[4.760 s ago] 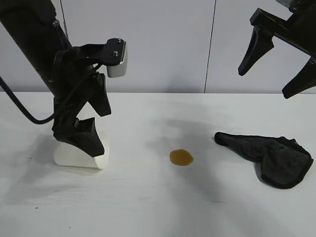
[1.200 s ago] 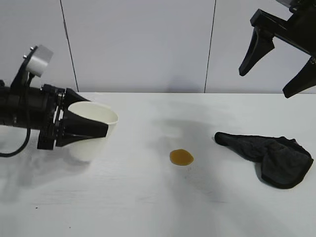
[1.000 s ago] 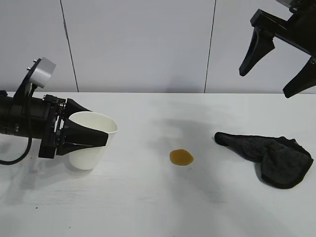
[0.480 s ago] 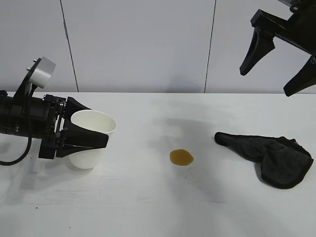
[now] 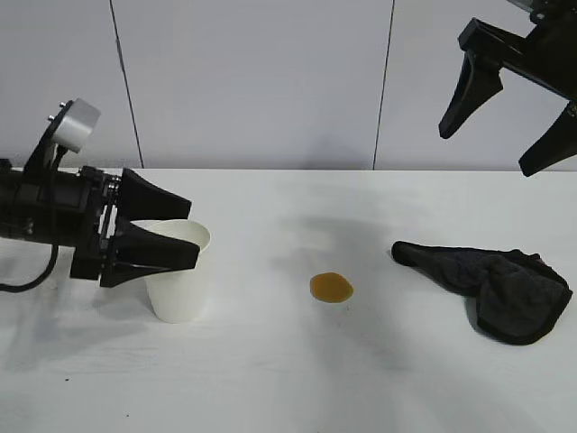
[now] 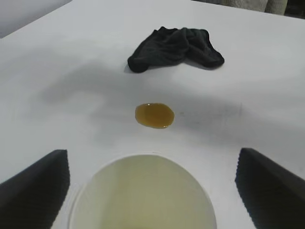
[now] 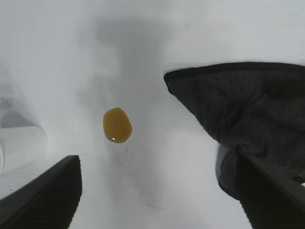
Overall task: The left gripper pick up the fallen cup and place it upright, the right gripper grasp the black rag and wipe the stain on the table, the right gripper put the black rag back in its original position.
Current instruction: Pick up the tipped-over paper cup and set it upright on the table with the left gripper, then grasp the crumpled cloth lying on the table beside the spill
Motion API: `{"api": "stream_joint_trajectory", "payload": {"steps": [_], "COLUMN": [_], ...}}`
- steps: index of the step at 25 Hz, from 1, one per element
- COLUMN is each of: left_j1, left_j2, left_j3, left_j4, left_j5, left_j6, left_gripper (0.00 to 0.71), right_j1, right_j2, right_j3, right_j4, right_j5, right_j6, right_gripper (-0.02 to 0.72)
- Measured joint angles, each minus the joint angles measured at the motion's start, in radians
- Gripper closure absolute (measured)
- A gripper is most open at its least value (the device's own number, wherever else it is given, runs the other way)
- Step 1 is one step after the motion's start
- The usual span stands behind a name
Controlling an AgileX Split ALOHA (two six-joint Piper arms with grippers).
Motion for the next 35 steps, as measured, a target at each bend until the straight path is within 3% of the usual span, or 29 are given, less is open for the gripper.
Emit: {"api": "stream_joint_trajectory", "payload": {"steps": [3,5,7,9,12,14,16,18,20,25,35], "left_j1": [-0.003,-0.021,-0.042,-0.064,-0.127,-0.16,-0.173,-0.174,-0.173,-0.173,-0.173], "left_j2": [-0.122,-0.199,-0.258,-0.285,-0.297,-0.301,-0.301,-0.301,-0.301,-0.301,-0.301], "left_j3": [-0.003,-0.019,-0.048,-0.1,-0.197,-0.25,-0.287,-0.298,-0.298,-0.298,-0.298], "left_j4": [0.001,0.011,0.113,0.336,0.703,0.925,1.061,1.126,1.147,1.153,1.154], "left_j5": [-0.084,-0.26,-0.439,-0.509,-0.497,-0.464,-0.442,-0.435,-0.43,-0.429,-0.429], "left_j6": [-0.244,-0.513,-0.831,-1.192,-1.626,-1.848,-2.002,-2.065,-2.087,-2.097,-2.106], "left_gripper": [0.017,0.017,0.017,0.017,0.016,0.016,0.016,0.016,0.016,0.016,0.016], "right_j1": [0.0,0.0,0.0,0.0,0.0,0.0,0.0,0.0,0.0,0.033,0.103], "right_j2": [0.0,0.0,0.0,0.0,0.0,0.0,0.0,0.002,0.02,0.143,0.299], "right_j3": [0.0,0.0,0.0,0.0,0.0,0.0,0.0,0.0,0.0,0.0,0.0], "right_j4": [0.0,-0.002,-0.012,-0.026,-0.092,-0.189,-0.277,-0.324,-0.327,-0.344,-0.434], "right_j5": [-0.001,-0.001,0.0,0.011,0.032,0.034,0.033,0.025,0.013,-0.025,-0.081], "right_j6": [0.0,0.0,-0.006,-0.043,-0.057,-0.015,0.032,0.052,0.057,0.061,0.153], "right_gripper": [0.096,0.096,0.096,0.096,0.096,0.096,0.096,0.096,0.096,0.096,0.12]}}
